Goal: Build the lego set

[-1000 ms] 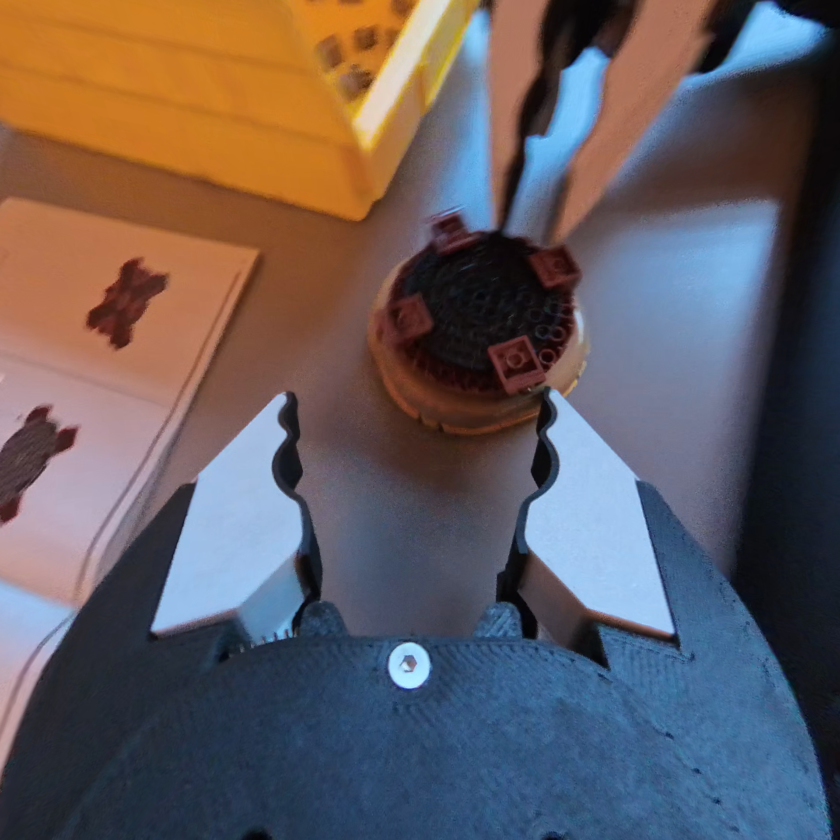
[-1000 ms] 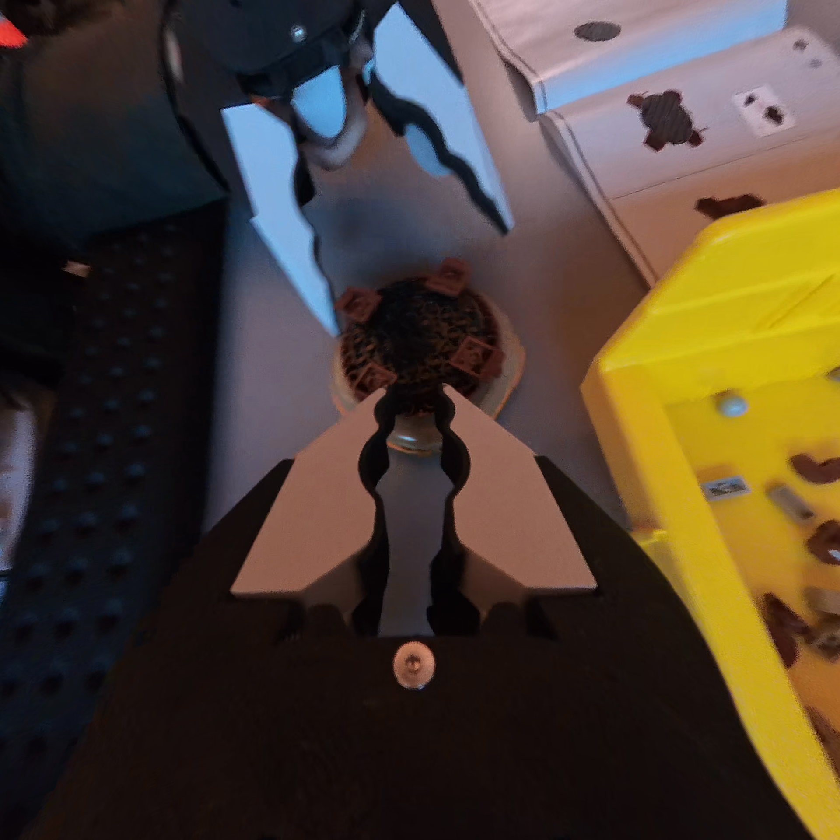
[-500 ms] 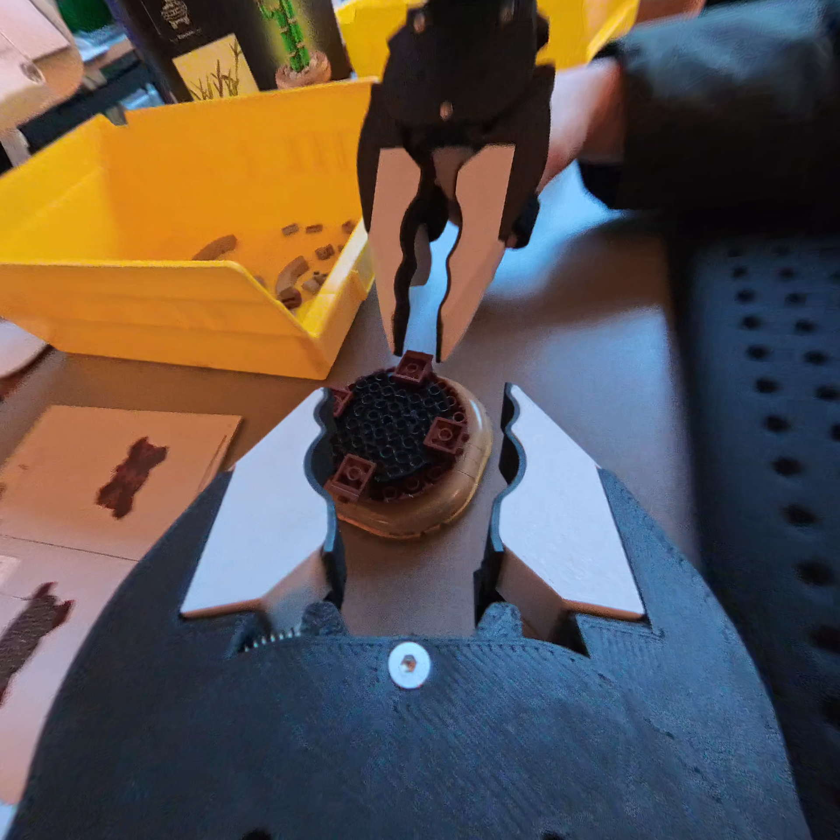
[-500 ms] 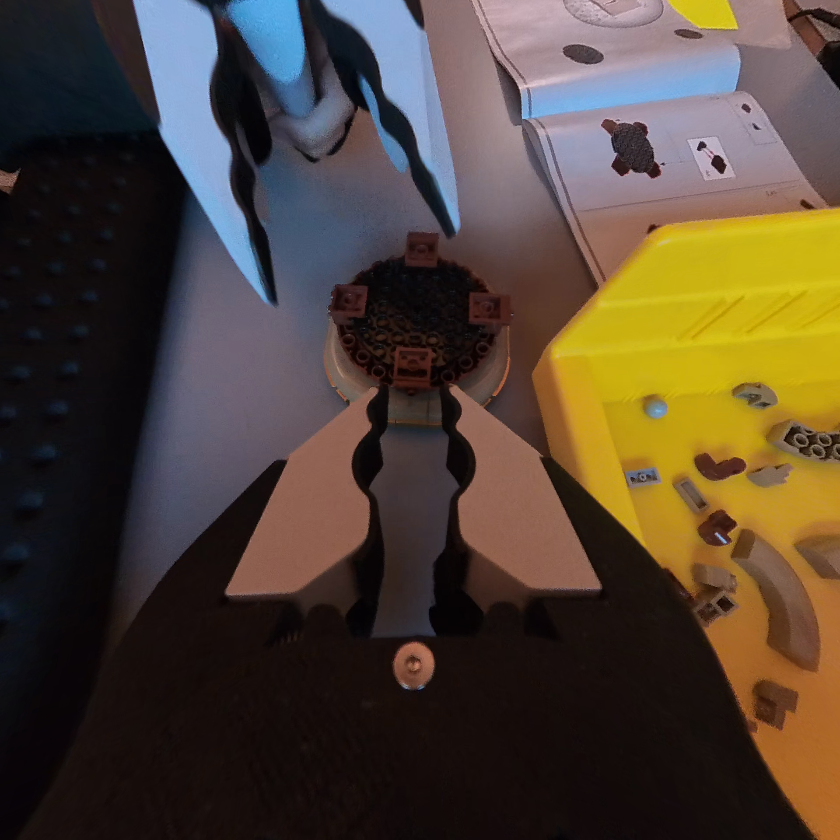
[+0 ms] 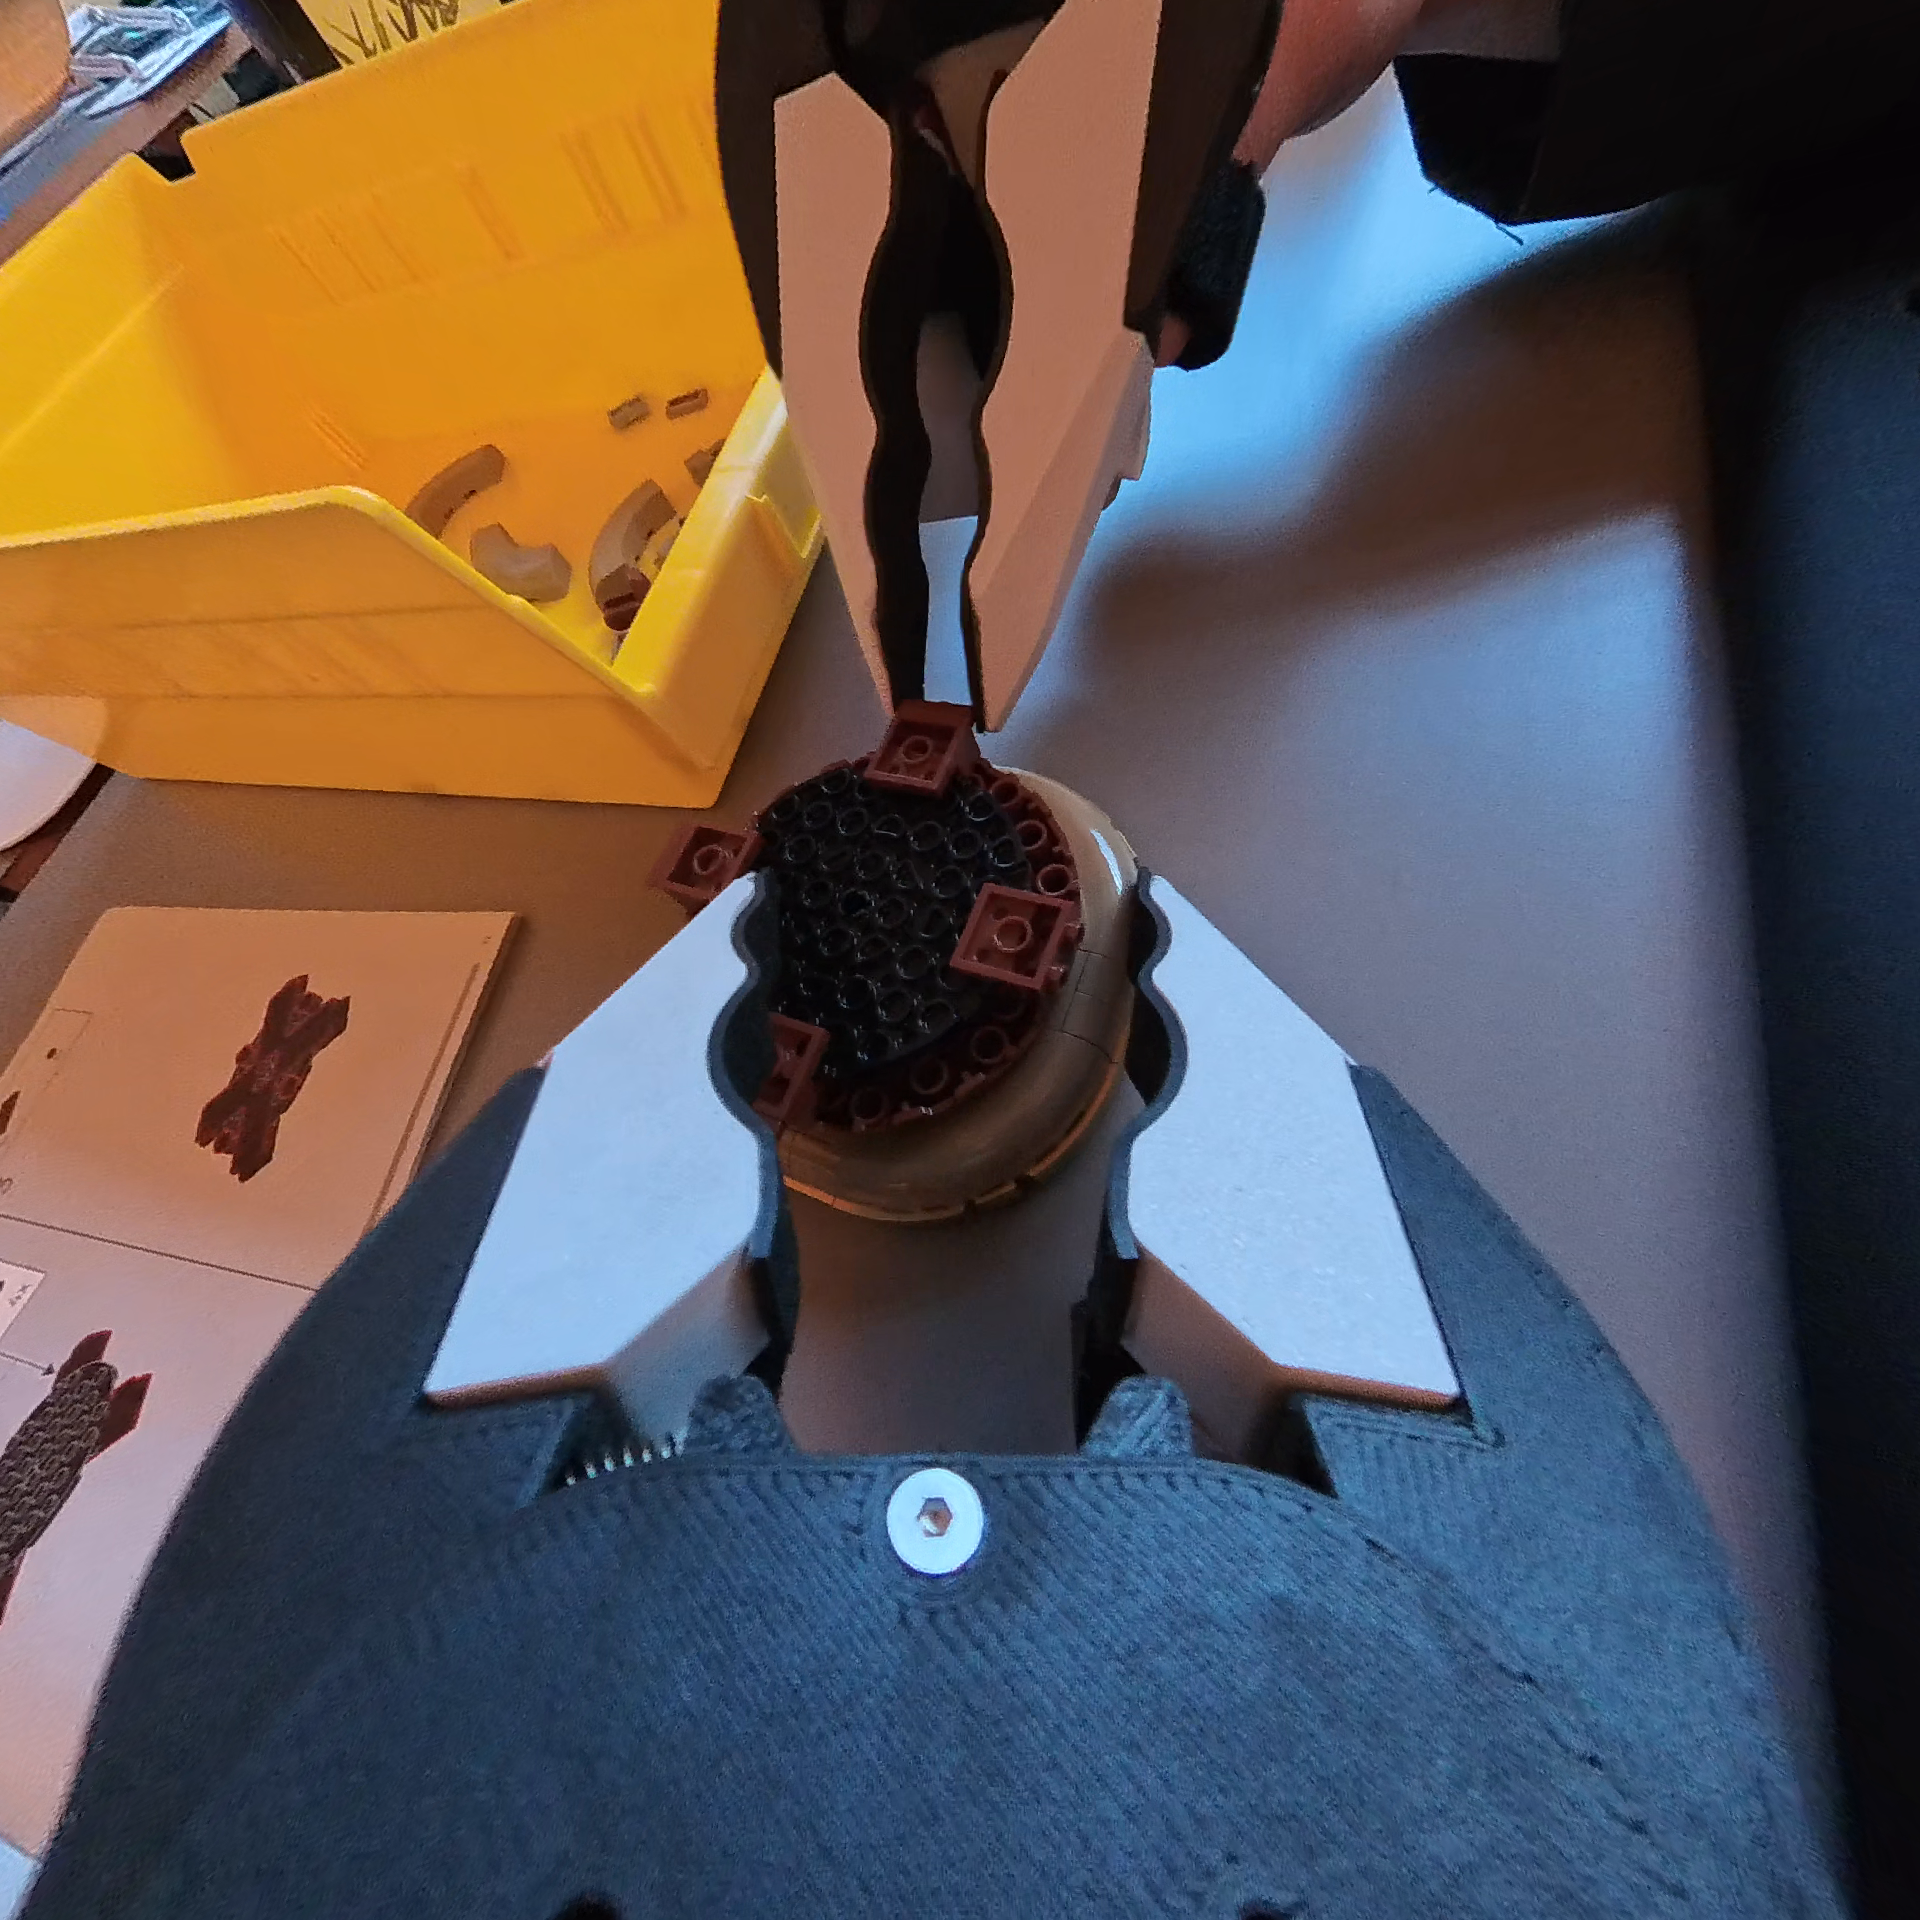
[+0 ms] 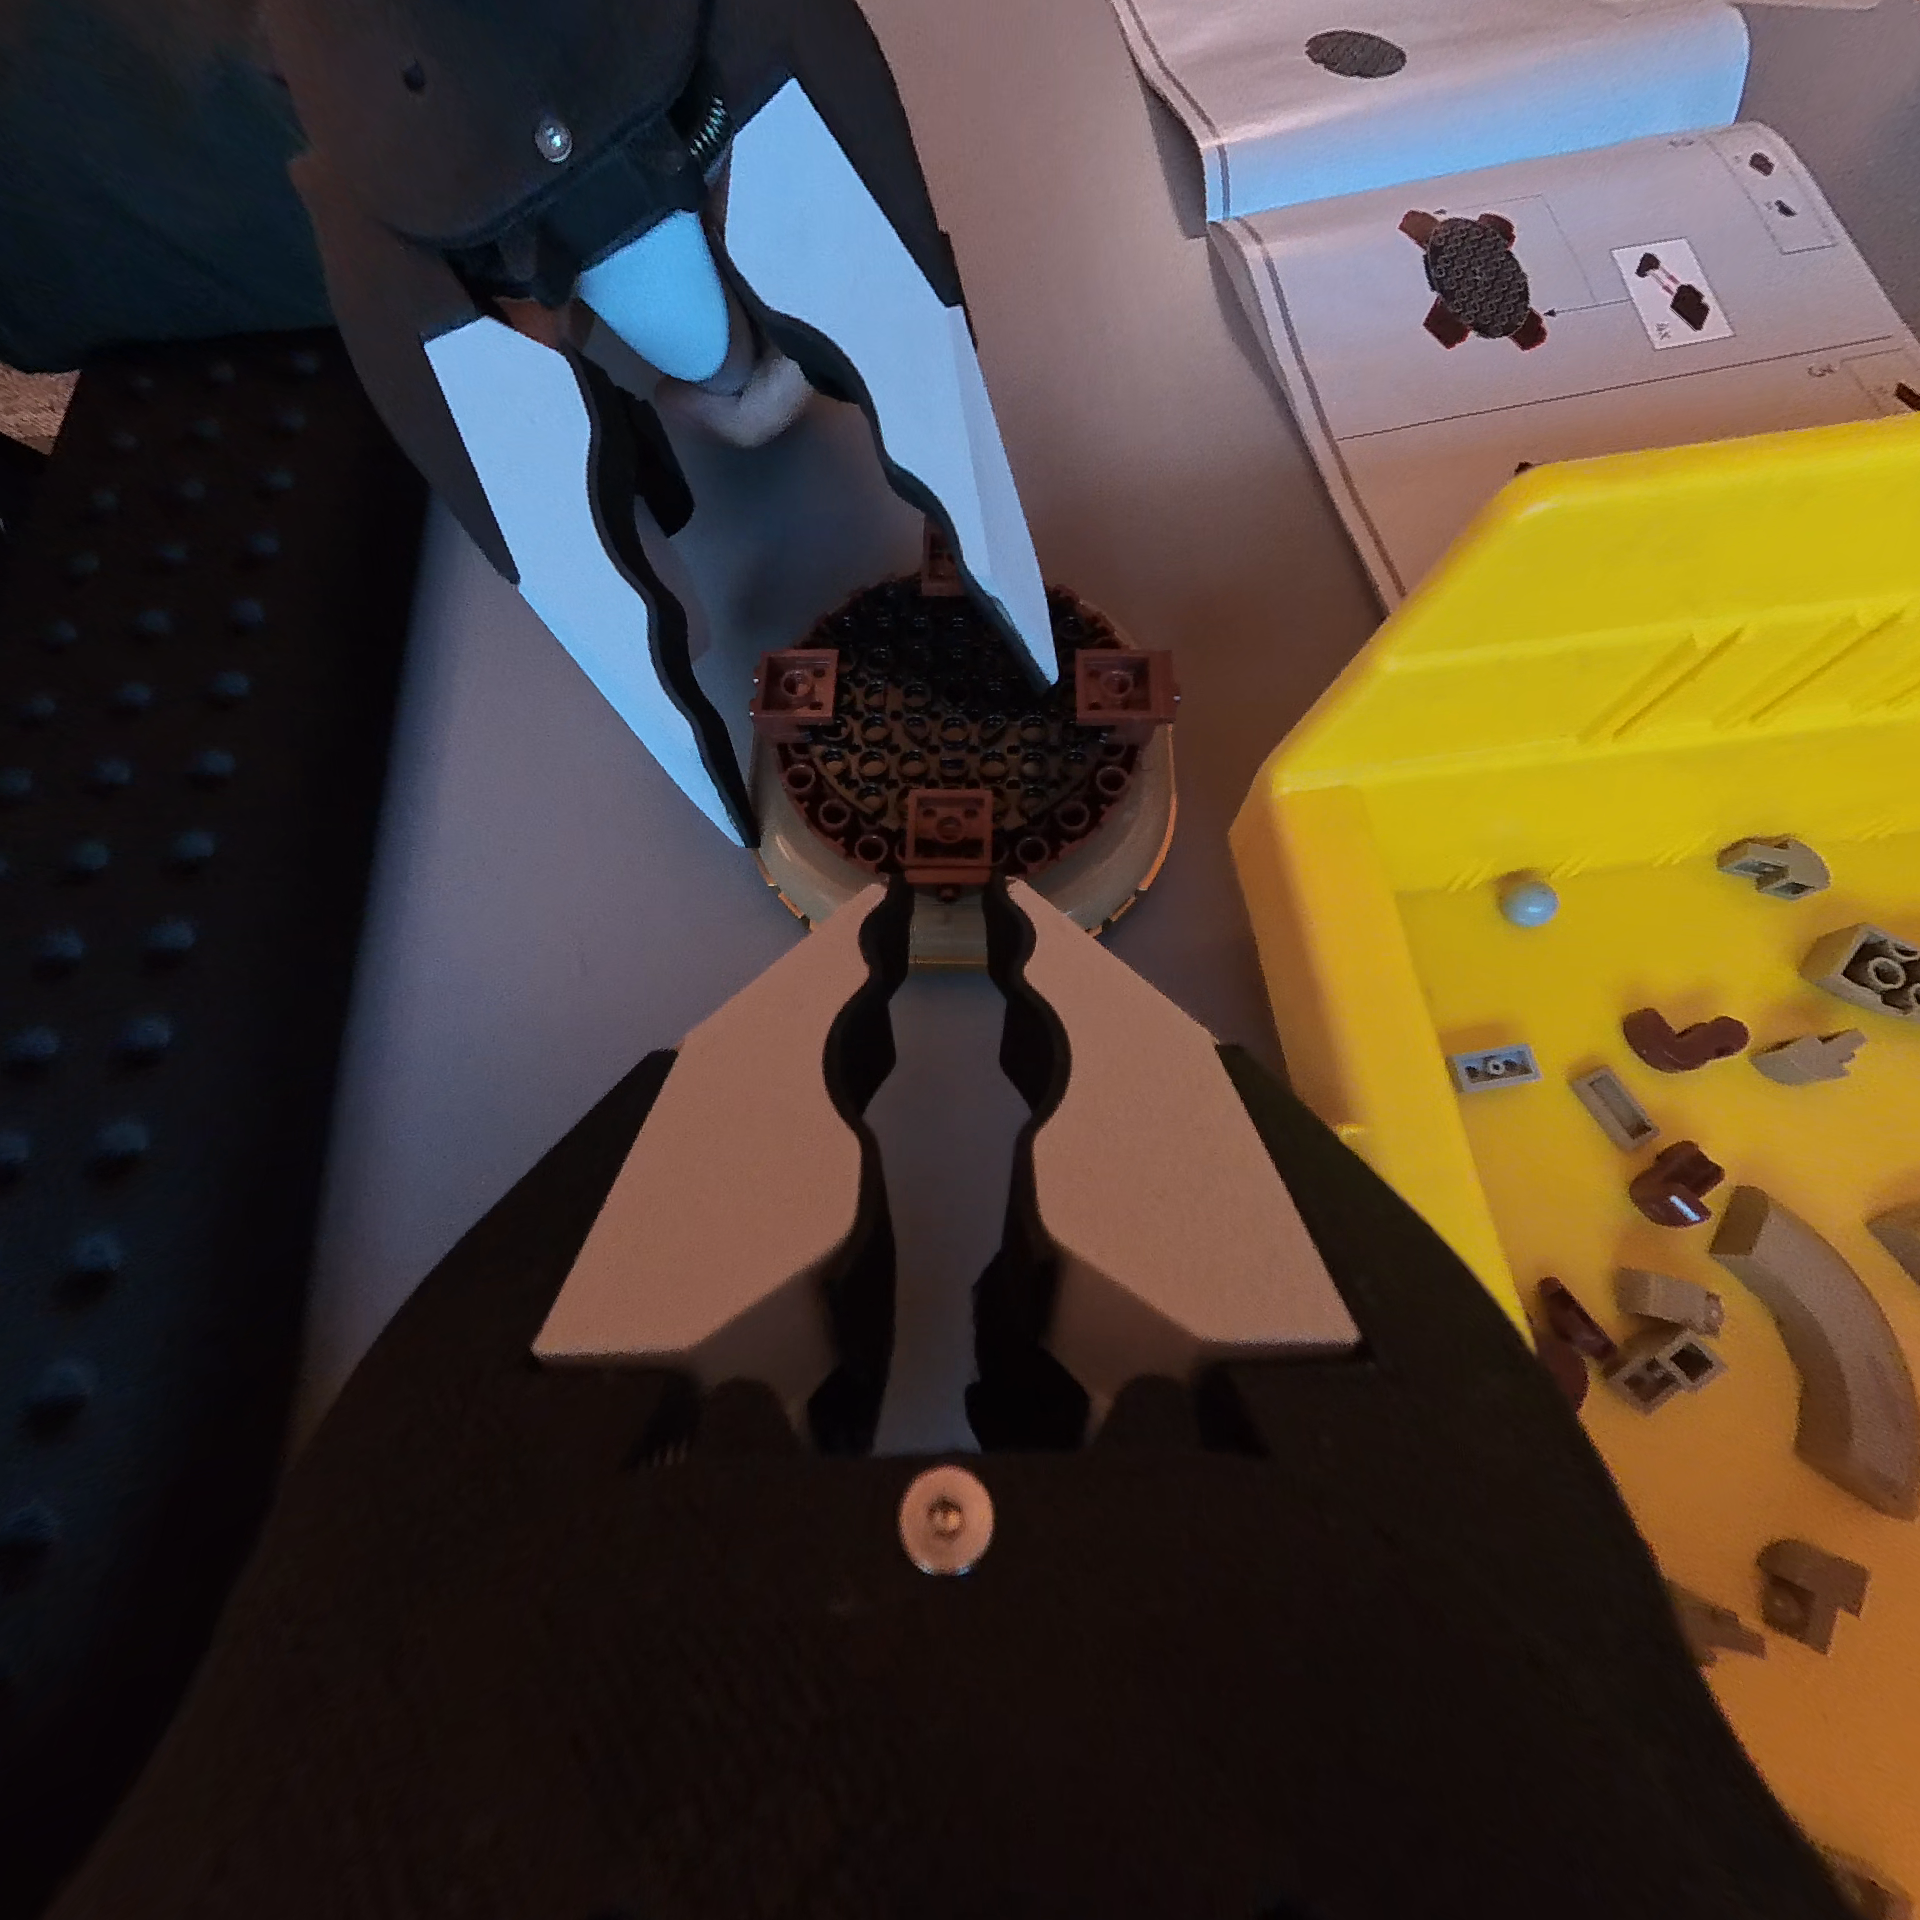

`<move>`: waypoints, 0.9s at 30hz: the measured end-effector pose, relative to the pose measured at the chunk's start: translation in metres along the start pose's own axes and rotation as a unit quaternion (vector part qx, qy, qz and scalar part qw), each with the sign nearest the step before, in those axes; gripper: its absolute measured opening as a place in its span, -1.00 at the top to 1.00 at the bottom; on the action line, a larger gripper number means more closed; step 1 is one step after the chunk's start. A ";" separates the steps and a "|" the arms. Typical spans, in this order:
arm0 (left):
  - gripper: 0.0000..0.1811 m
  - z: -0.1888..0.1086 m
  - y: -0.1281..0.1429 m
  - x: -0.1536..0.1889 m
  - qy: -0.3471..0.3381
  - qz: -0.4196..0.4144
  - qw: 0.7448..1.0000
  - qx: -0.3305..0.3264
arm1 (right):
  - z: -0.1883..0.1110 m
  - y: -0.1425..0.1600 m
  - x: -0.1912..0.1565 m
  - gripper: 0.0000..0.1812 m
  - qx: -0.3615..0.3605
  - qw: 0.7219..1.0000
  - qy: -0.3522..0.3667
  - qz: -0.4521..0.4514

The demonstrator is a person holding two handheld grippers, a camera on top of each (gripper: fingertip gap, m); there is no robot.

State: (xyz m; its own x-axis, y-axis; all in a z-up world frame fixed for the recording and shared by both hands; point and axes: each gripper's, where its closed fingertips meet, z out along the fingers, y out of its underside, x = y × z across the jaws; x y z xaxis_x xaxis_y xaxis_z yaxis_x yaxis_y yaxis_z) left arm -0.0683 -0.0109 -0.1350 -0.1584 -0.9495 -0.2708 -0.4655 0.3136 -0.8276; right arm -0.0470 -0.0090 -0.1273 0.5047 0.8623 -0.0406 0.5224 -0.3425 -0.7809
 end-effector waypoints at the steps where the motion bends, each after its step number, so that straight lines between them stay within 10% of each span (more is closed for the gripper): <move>1: 0.25 0.000 0.000 0.001 0.001 0.001 1.000 0.001 | 0.000 0.000 0.000 0.86 0.000 1.000 0.000 -0.001; 9: 0.25 -0.004 0.003 -0.002 -0.005 -0.003 1.000 -0.002 | -0.010 0.015 0.007 0.87 -0.021 0.999 0.026 -0.010; 13: 0.25 -0.005 0.004 -0.002 -0.005 0.001 1.000 -0.001 | -0.045 -0.029 -0.008 0.86 0.140 0.987 -0.062 0.047; 17: 0.22 -0.006 0.004 -0.001 0.001 0.006 1.000 0.000 | -0.123 -0.087 -0.047 0.86 0.361 0.891 -0.263 0.072; 27: 0.26 -0.018 0.005 0.011 0.038 0.009 0.999 0.011 | -0.141 -0.092 -0.025 0.87 0.416 0.861 -0.267 0.123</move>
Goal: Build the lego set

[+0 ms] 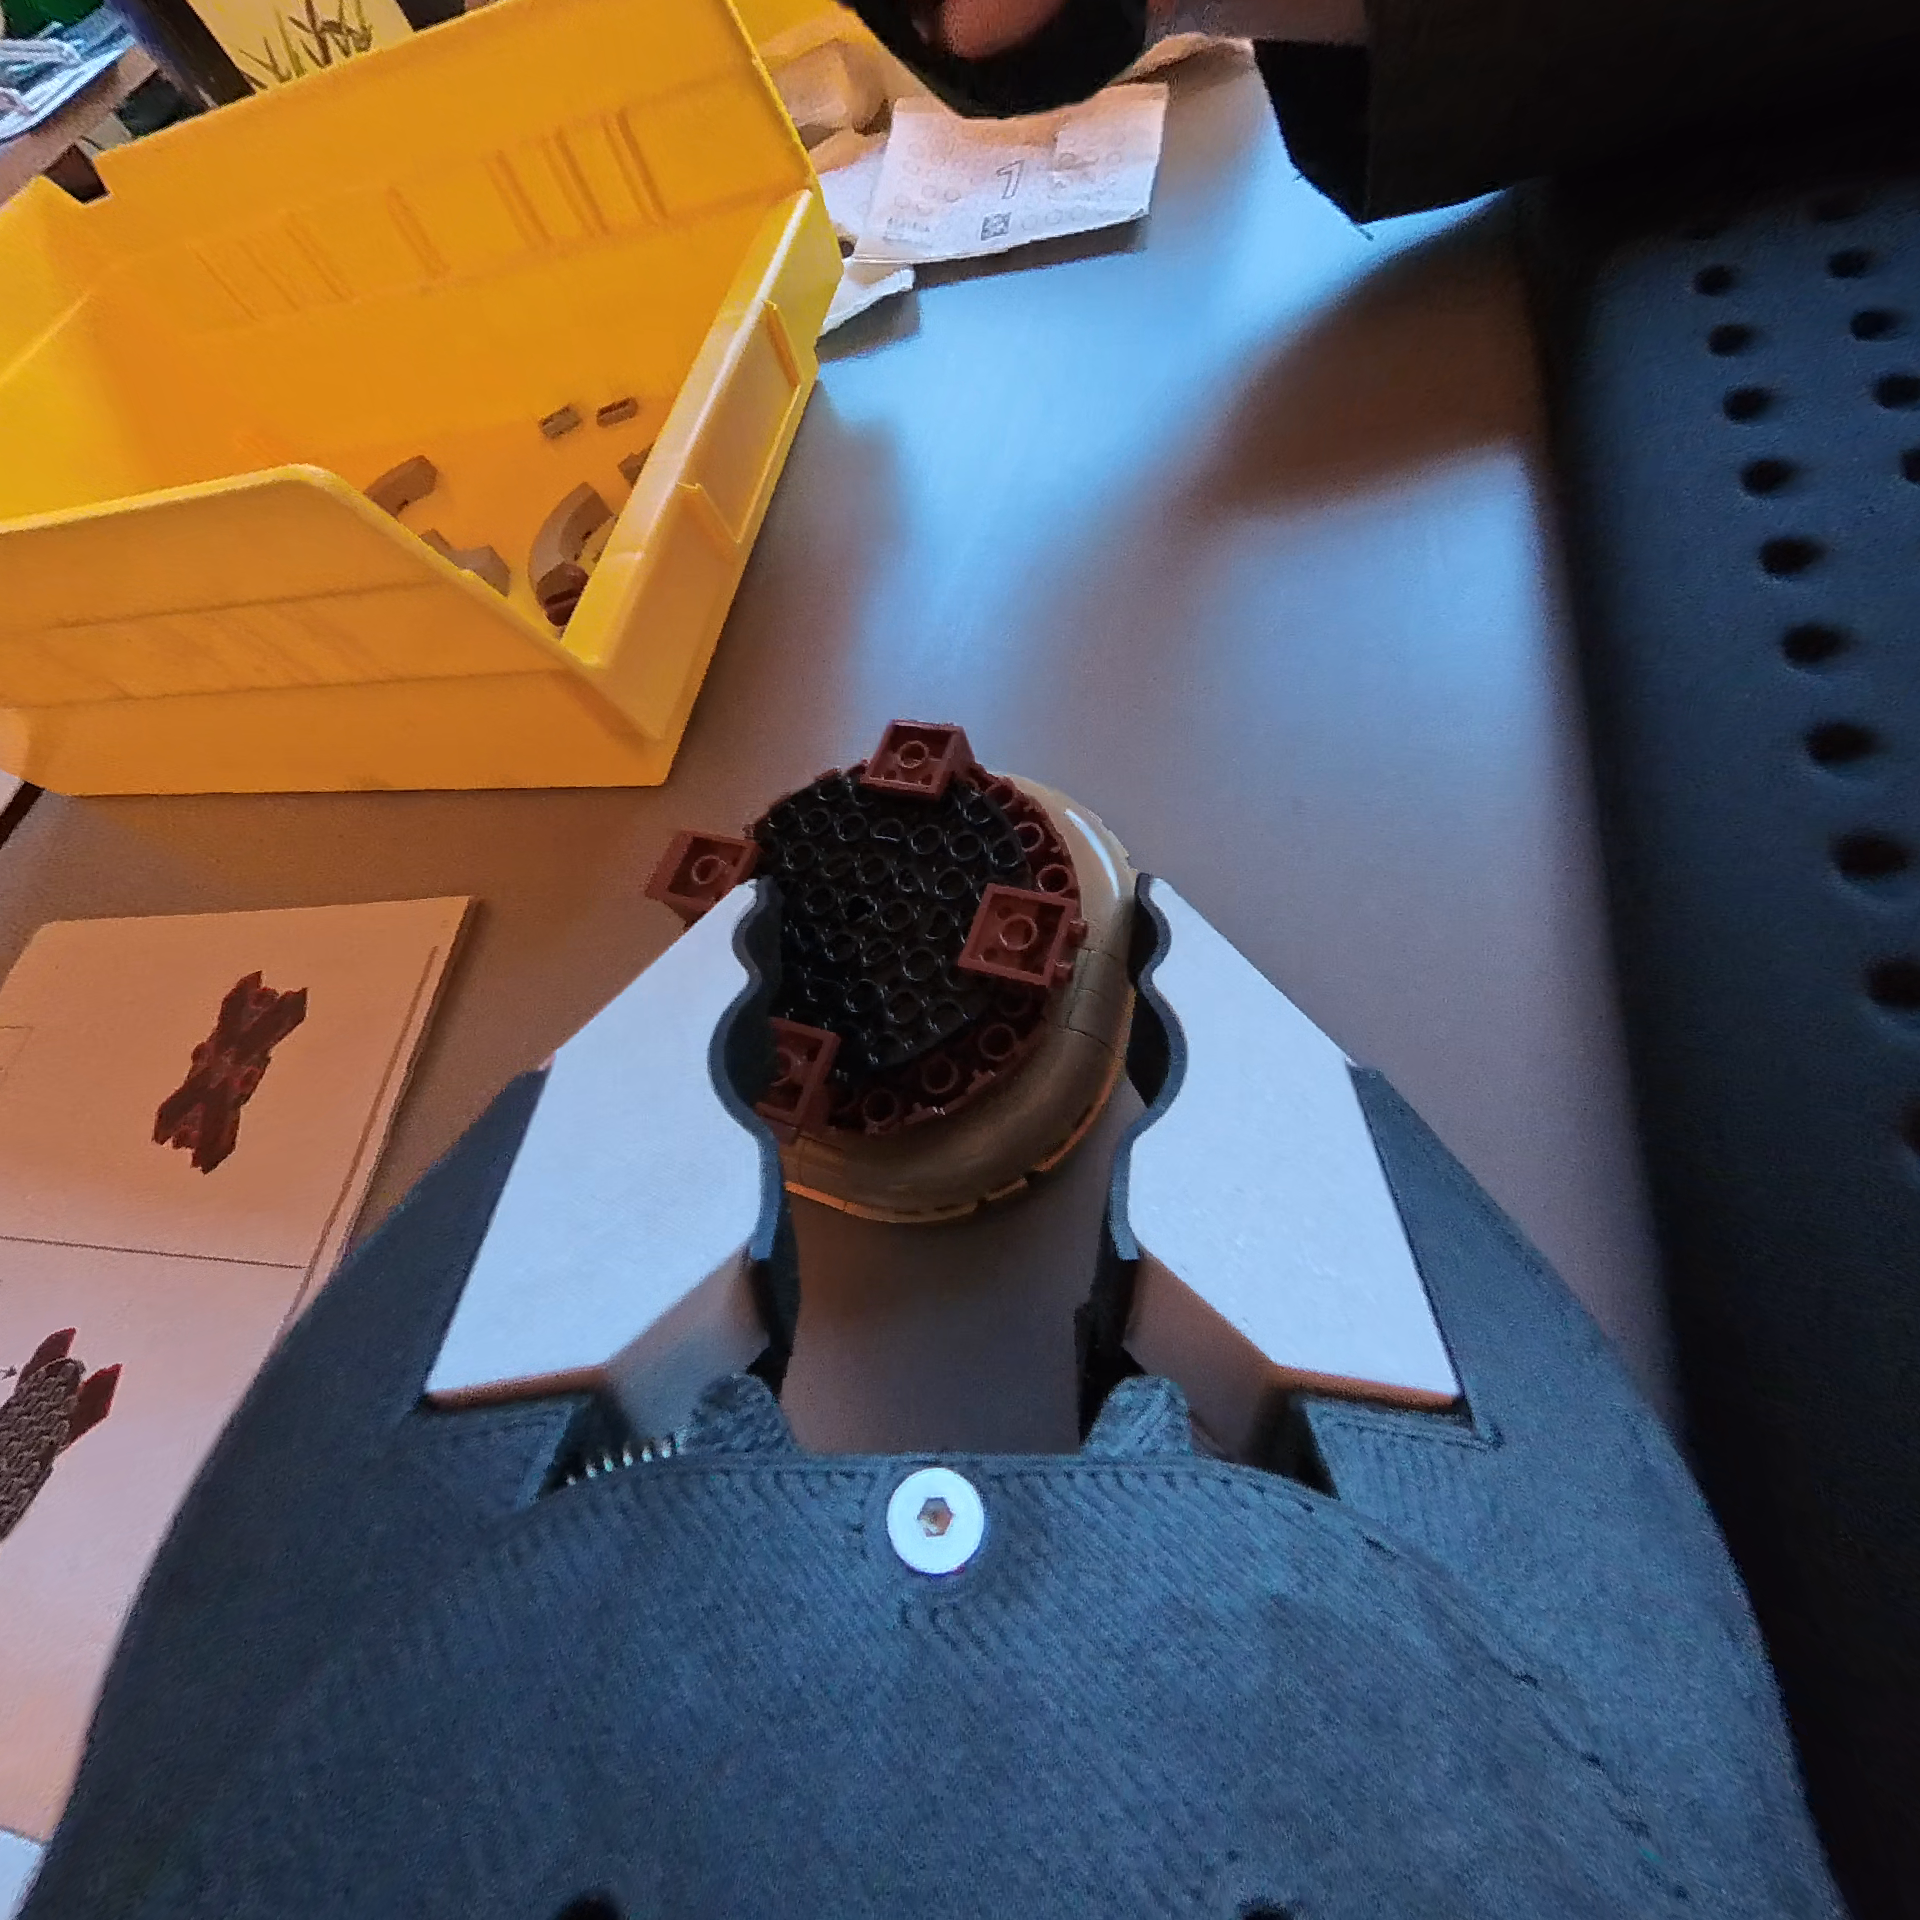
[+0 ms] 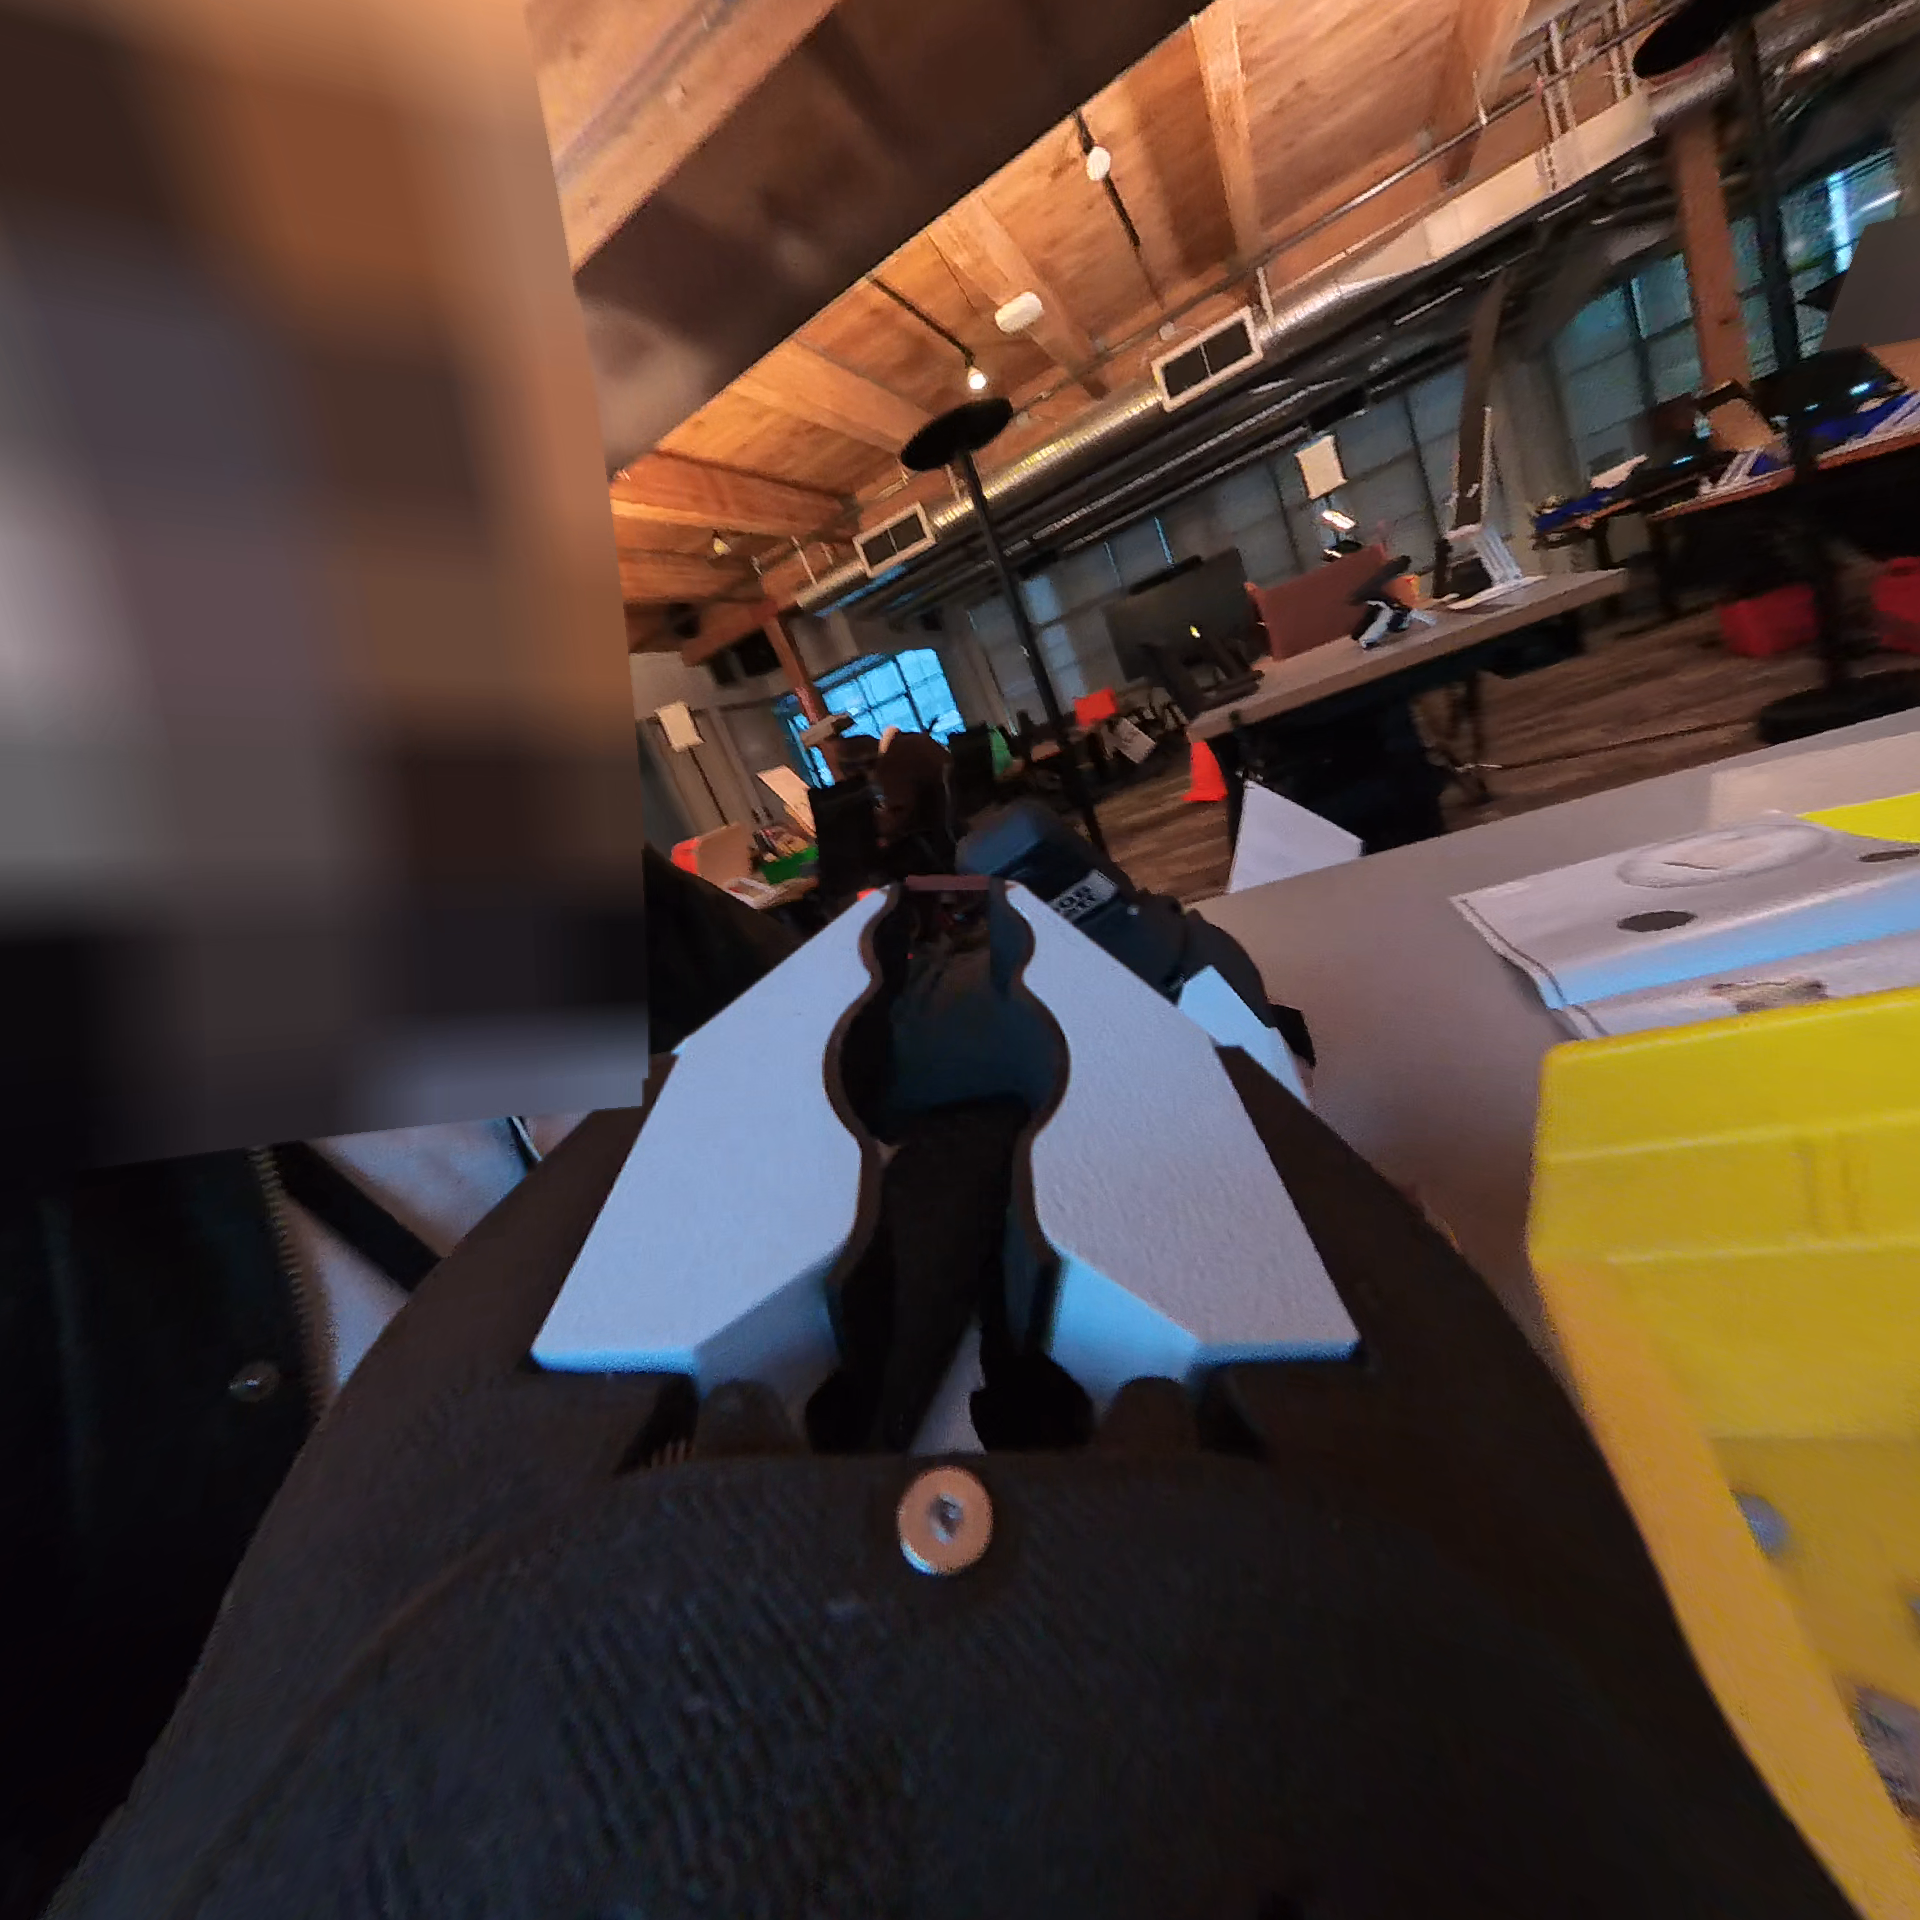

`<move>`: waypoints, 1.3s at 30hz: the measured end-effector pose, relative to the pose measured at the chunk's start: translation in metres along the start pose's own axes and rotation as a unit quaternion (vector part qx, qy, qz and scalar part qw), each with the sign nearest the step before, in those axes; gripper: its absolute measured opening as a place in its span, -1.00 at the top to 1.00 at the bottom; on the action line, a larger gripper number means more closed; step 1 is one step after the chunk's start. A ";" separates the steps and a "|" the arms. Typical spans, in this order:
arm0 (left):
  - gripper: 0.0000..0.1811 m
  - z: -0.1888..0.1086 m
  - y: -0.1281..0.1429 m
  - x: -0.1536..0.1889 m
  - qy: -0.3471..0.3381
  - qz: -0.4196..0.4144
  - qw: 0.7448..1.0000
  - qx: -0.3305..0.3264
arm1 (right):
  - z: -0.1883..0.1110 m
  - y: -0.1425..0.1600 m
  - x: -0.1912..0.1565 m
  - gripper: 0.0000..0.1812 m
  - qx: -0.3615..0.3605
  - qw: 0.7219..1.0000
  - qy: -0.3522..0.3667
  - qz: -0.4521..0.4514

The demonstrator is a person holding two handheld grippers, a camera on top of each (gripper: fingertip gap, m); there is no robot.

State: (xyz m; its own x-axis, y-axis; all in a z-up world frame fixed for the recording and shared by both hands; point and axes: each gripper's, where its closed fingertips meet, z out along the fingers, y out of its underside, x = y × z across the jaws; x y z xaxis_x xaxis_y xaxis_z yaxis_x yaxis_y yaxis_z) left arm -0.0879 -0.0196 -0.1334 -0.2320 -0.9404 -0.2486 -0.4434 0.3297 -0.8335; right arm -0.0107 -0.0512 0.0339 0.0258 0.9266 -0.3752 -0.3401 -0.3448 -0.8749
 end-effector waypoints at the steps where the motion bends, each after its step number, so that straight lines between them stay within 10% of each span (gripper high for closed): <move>1: 0.27 -0.001 0.000 0.001 0.004 0.001 1.000 0.002 | -0.001 -0.002 0.003 0.87 0.006 1.000 0.003 0.008; 4: 0.25 -0.002 0.000 0.004 0.007 0.014 1.000 -0.005 | -0.013 0.009 0.054 0.87 -0.030 0.987 0.160 -0.007; 6: 0.25 -0.004 0.000 0.004 0.008 0.011 1.000 -0.015 | -0.043 0.020 0.107 0.86 -0.082 0.932 0.348 -0.055; 9: 0.26 -0.012 -0.004 -0.007 -0.011 -0.024 1.000 -0.008 | -0.060 0.017 0.128 0.57 -0.108 0.888 0.437 -0.094; 16: -0.05 -0.023 -0.012 -0.023 -0.010 -0.120 0.992 0.032 | -0.038 0.013 0.108 0.59 -0.090 0.912 0.383 -0.115; 19: -0.11 -0.011 0.009 -0.019 -0.014 -0.103 0.994 -0.030 | 0.009 0.061 0.088 0.57 -0.186 0.938 0.273 -0.101; 25: -0.15 -0.013 0.025 -0.026 -0.012 -0.135 0.989 -0.054 | 0.028 0.155 0.087 0.41 -0.378 0.895 0.225 -0.072; 33: 0.03 -0.046 0.048 -0.067 -0.083 -0.194 0.976 -0.056 | 0.046 0.168 0.038 0.70 -0.392 0.914 0.101 -0.010; 39: 0.05 -0.039 -0.009 -0.043 0.002 -0.198 0.978 0.068 | 0.019 0.131 0.052 0.77 -0.376 0.905 0.167 -0.104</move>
